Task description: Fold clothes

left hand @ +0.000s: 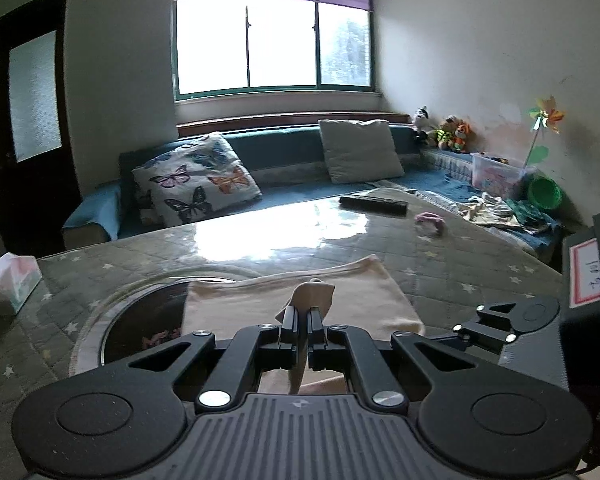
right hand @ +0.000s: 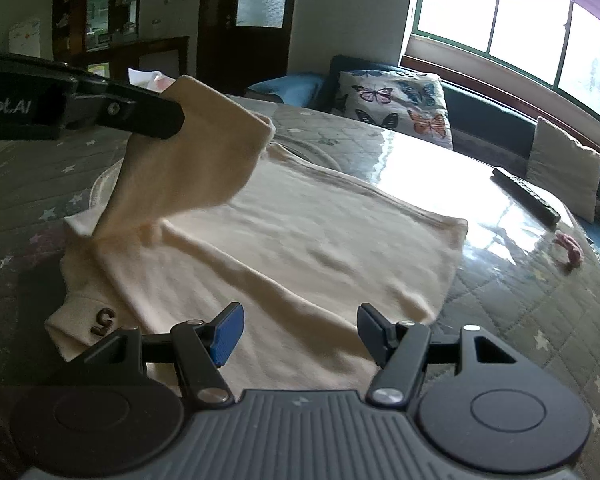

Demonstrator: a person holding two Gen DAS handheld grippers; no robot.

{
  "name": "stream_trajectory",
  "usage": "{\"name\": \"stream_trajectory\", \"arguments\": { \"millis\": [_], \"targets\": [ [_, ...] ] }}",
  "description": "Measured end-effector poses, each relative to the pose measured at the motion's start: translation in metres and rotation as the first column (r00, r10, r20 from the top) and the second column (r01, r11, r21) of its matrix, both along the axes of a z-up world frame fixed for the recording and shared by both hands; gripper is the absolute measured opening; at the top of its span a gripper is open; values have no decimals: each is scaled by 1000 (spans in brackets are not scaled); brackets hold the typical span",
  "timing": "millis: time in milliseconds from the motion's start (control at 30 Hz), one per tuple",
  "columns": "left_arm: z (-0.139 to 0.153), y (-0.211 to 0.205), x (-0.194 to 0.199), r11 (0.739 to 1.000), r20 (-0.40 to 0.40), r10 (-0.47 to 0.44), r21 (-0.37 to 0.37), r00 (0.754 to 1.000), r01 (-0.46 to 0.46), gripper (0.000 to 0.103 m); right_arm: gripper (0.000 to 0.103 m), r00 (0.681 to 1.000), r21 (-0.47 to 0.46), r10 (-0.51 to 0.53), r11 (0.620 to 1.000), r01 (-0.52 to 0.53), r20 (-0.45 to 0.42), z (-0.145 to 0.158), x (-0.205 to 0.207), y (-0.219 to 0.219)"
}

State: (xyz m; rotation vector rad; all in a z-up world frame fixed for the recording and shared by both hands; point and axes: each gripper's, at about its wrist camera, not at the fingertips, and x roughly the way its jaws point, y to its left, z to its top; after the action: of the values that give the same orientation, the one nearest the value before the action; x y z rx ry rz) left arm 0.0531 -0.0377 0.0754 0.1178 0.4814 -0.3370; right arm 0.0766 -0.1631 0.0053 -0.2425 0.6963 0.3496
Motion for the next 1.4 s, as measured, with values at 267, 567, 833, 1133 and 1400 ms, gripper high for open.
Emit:
{"name": "stream_trajectory", "arguments": {
  "millis": [267, 567, 833, 1133, 1400],
  "targets": [
    [-3, -19, -3, 999, -15, -41, 15, 999, 42, 5, 64, 1000, 6, -27, 1000, 27, 6, -1, -3, -14],
    [-9, -39, -7, 996, -33, -83, 39, 996, 84, 5, 64, 998, 7, -57, 998, 57, 14, -1, -5, -30],
    [-15, -54, -8, 992, -56, -116, 49, 992, 118, 5, 64, 996, 7, -84, 996, 84, 14, -1, -6, -42],
    [-27, -64, -8, 983, -91, -170, 50, 981, 175, 9, 64, 993, 1, -121, 993, 121, 10, -2, -4, -52],
    [-26, -40, -1, 991, -67, -118, 53, 991, 122, 34, 64, 988, 5, -153, 988, 153, 11, 0, -4, -58]
  ]
}}
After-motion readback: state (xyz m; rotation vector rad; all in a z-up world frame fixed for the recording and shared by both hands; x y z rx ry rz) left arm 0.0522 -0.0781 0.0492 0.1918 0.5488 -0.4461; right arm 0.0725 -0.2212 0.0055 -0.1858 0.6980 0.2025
